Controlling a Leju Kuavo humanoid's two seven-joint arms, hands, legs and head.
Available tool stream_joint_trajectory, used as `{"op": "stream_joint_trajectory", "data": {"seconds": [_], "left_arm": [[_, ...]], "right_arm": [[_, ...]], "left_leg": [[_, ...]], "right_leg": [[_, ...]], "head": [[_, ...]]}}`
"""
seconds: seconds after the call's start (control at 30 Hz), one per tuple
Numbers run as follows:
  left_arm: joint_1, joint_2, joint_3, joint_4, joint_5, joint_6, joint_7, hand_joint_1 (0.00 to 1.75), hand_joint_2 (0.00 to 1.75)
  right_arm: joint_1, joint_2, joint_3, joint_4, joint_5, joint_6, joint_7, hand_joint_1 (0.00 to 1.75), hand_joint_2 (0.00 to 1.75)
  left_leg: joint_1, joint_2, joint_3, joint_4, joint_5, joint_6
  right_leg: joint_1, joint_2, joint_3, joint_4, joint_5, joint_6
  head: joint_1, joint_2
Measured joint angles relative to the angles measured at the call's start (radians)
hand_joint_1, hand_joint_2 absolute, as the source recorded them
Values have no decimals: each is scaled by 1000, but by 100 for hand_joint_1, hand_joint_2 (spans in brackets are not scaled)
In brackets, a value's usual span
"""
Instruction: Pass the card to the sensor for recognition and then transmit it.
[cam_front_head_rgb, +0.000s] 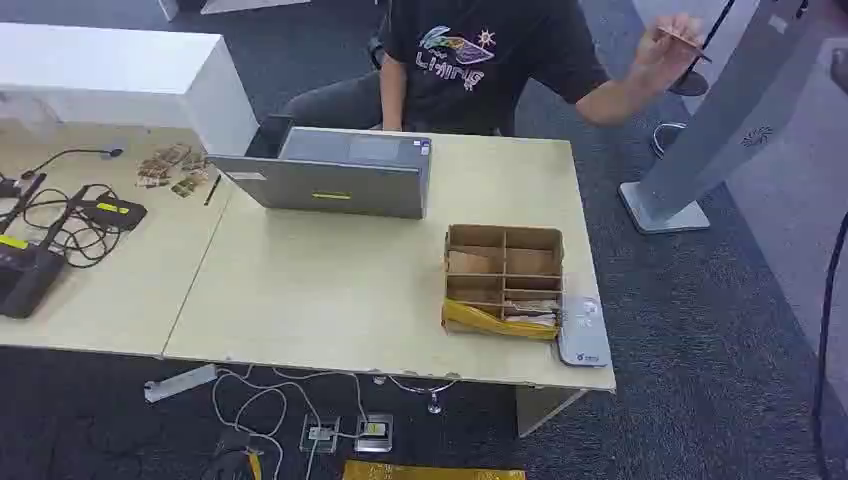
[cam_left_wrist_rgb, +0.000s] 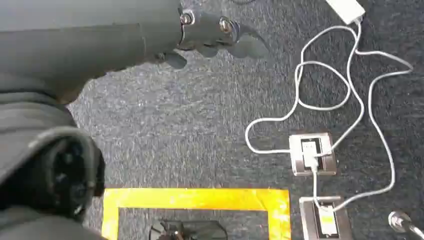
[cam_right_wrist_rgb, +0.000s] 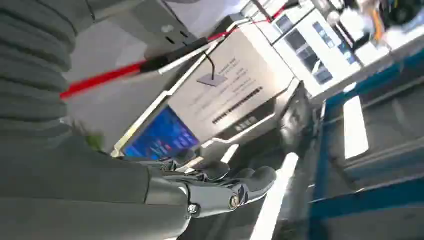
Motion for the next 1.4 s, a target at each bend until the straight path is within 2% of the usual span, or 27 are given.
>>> {"op": "stream_joint_trajectory", "data": {"seconds": [0.07,0.17,0.43,0.67,0.93,0.97,1.0,1.4], "left_arm": [[0,2,0,0,2,-8,0,0,0],[0,2,0,-1,5,-18,11,0,0],[1,5,0,-1,18,-21,34,0,0],[4,11,0,-1,26,-26,42,0,0],[5,16,0,-1,32,-26,52,0,0],[5,16,0,-1,32,-26,53,0,0],[6,17,0,-1,34,-26,53,0,0],[6,18,0,-1,40,-16,54,0,0]], "right_arm": [[0,12,57,2,98,-2,-16,0,175],[-5,41,136,27,168,-9,-31,0,175],[-10,96,280,116,188,-13,-31,0,175],[-1,119,336,173,196,-20,11,0,175],[2,130,371,227,192,-29,13,0,175],[2,132,376,237,190,-31,14,66,175],[2,133,379,243,188,-34,14,175,175],[-1,139,391,259,162,-43,11,175,175]], "left_leg": [[1,0,0,0,0,0],[1,0,0,0,0,0],[2,-2,-1,0,1,-1],[2,-3,-1,0,1,-1],[2,-2,-1,0,1,-1],[2,-2,-1,0,1,-1],[2,-2,-1,0,1,-1],[2,-2,-1,0,1,-1]], "right_leg": [[1,0,0,0,0,0],[1,0,0,0,0,0],[2,-2,0,0,0,0],[2,-2,-1,0,0,0],[2,-2,-1,0,0,0],[2,-2,-1,0,0,0],[2,-2,-1,0,0,0],[2,-1,-1,0,0,0]], "head": [[0,0],[1,0],[1,0],[1,0],[1,0],[1,0],[1,0],[1,0]]}}
